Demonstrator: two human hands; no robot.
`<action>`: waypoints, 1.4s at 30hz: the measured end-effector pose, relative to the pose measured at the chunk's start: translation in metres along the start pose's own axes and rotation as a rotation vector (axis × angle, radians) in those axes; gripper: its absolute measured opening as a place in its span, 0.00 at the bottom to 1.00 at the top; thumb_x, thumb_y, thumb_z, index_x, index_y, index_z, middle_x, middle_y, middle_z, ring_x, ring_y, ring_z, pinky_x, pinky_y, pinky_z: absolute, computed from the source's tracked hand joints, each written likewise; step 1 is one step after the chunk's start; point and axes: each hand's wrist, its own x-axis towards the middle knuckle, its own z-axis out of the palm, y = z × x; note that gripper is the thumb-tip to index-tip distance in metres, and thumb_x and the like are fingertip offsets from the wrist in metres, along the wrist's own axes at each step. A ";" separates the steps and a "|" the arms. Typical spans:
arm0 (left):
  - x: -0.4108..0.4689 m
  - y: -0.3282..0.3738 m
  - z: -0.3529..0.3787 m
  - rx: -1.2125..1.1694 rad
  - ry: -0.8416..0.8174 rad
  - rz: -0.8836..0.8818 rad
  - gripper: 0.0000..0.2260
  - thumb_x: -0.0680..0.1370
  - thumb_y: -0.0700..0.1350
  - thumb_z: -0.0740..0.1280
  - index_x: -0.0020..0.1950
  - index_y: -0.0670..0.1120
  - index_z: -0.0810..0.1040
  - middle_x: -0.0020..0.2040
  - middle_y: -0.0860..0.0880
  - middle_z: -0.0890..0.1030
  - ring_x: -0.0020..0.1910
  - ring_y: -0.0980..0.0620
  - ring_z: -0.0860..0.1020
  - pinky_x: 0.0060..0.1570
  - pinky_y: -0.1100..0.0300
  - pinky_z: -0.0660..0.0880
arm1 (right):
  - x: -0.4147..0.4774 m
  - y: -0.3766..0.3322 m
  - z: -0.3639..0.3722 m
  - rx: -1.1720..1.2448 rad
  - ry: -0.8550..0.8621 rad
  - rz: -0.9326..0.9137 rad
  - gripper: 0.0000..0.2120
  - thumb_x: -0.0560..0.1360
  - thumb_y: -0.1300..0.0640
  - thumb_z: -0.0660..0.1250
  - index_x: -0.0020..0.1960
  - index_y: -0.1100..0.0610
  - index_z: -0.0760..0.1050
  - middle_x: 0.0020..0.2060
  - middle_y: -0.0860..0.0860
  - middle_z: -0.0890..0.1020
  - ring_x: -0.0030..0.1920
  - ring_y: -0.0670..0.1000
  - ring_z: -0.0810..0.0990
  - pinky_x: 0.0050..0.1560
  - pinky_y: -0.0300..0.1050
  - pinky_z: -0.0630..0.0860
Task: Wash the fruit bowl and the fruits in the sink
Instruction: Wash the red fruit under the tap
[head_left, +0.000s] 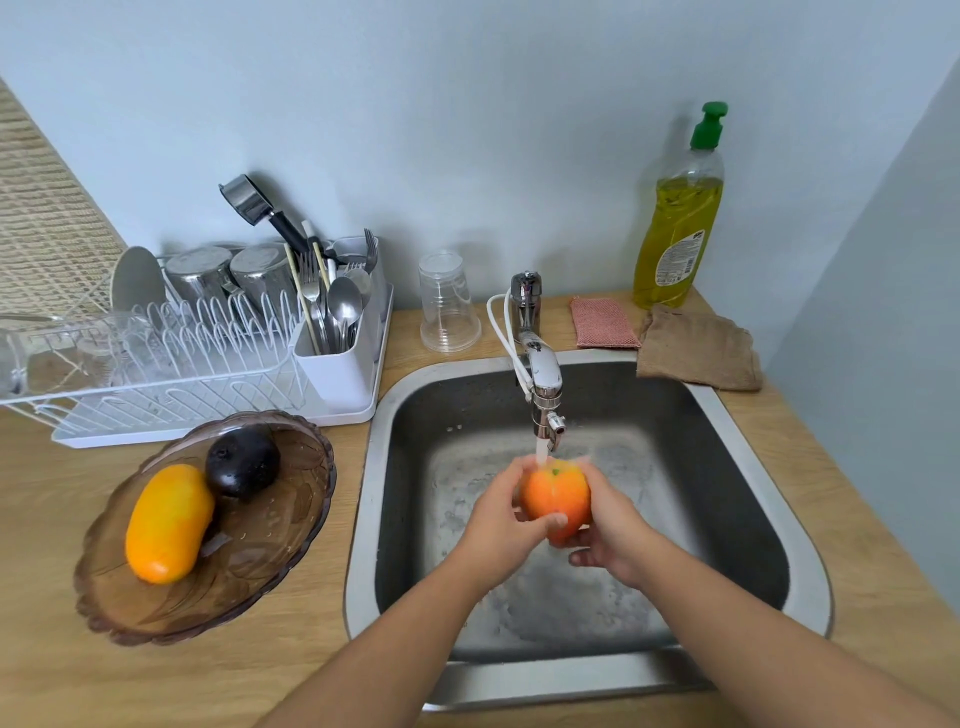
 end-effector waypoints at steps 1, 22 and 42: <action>0.000 0.000 -0.001 -0.028 -0.007 -0.015 0.28 0.72 0.40 0.74 0.67 0.57 0.69 0.59 0.54 0.74 0.57 0.51 0.77 0.57 0.54 0.78 | 0.001 0.001 0.001 -0.006 0.022 -0.028 0.23 0.77 0.38 0.55 0.56 0.56 0.73 0.37 0.59 0.80 0.32 0.54 0.77 0.28 0.42 0.70; 0.010 -0.003 -0.010 -0.092 -0.125 -0.050 0.24 0.71 0.51 0.75 0.65 0.55 0.74 0.60 0.50 0.79 0.59 0.50 0.78 0.60 0.50 0.77 | 0.002 -0.005 -0.002 -0.258 0.061 -0.235 0.16 0.81 0.43 0.52 0.58 0.50 0.72 0.39 0.58 0.81 0.28 0.53 0.78 0.23 0.40 0.68; 0.014 -0.004 -0.026 -0.256 -0.194 -0.150 0.33 0.69 0.40 0.73 0.66 0.67 0.68 0.64 0.48 0.71 0.59 0.47 0.78 0.54 0.56 0.78 | 0.004 -0.011 0.006 -0.226 0.005 -0.363 0.11 0.80 0.48 0.58 0.60 0.49 0.71 0.51 0.52 0.77 0.39 0.52 0.80 0.30 0.46 0.78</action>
